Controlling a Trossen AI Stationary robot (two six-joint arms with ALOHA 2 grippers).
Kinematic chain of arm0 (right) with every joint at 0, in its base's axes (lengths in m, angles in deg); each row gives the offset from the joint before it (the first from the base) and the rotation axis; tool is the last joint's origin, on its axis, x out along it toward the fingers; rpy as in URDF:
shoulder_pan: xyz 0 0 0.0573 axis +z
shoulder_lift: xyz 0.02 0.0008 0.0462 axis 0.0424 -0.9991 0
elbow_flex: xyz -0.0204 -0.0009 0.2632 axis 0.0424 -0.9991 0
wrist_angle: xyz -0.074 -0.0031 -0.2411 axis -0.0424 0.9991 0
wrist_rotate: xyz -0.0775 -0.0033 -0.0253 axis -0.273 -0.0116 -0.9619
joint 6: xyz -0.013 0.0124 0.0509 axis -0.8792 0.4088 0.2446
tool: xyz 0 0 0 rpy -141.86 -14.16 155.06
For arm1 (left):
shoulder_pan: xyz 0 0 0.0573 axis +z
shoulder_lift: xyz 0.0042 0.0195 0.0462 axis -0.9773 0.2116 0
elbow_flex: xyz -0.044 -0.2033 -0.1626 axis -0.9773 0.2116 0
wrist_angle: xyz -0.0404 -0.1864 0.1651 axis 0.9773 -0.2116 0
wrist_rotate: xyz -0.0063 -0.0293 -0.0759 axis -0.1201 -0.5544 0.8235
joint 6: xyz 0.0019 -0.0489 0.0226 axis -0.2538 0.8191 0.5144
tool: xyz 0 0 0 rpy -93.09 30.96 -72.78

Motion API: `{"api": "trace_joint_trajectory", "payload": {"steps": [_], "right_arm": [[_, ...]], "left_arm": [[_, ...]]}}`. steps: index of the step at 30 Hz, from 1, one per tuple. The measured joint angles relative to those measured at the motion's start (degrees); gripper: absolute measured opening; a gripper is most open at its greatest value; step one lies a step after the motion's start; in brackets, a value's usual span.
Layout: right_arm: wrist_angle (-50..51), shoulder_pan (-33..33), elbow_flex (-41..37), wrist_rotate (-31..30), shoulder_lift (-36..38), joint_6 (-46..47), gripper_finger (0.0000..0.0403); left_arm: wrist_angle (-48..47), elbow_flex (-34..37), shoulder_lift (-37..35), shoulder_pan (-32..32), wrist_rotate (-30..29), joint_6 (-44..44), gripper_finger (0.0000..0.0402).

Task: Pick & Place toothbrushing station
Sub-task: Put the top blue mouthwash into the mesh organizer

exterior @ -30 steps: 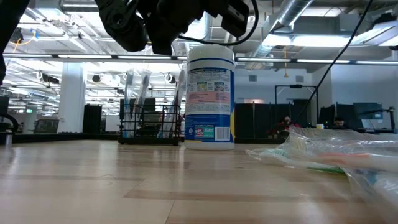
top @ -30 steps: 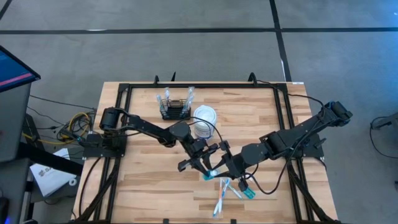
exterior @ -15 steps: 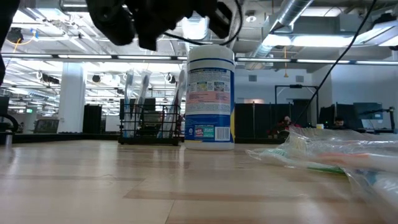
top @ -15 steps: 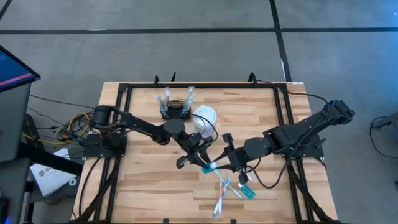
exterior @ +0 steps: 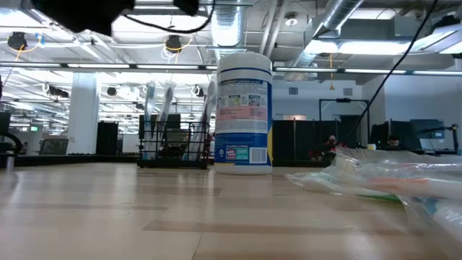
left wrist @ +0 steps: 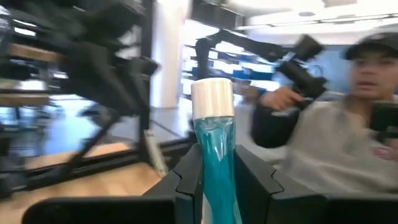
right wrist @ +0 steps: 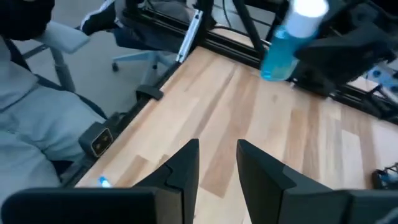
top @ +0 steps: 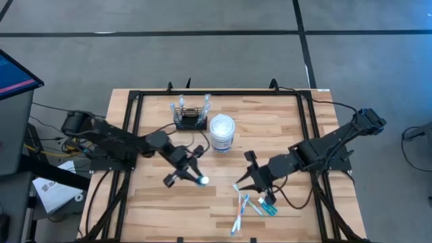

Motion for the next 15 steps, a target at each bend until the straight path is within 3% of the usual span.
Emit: {"api": "trace_joint_trajectory", "payload": {"steps": [7, 15], "right_arm": [[-0.1, -0.2, 0.0, -0.7, 0.0, 0.2, 0.0098], [0.0, -0.3, 0.0, -2.7, 0.0, 1.2, 0.0098]], "left_arm": [[-0.1, 7.7, -9.3, -0.9, -14.1, -2.1, 0.0056], [0.1, 11.2, -11.7, -0.8, -25.3, -2.5, 0.0056]]}}
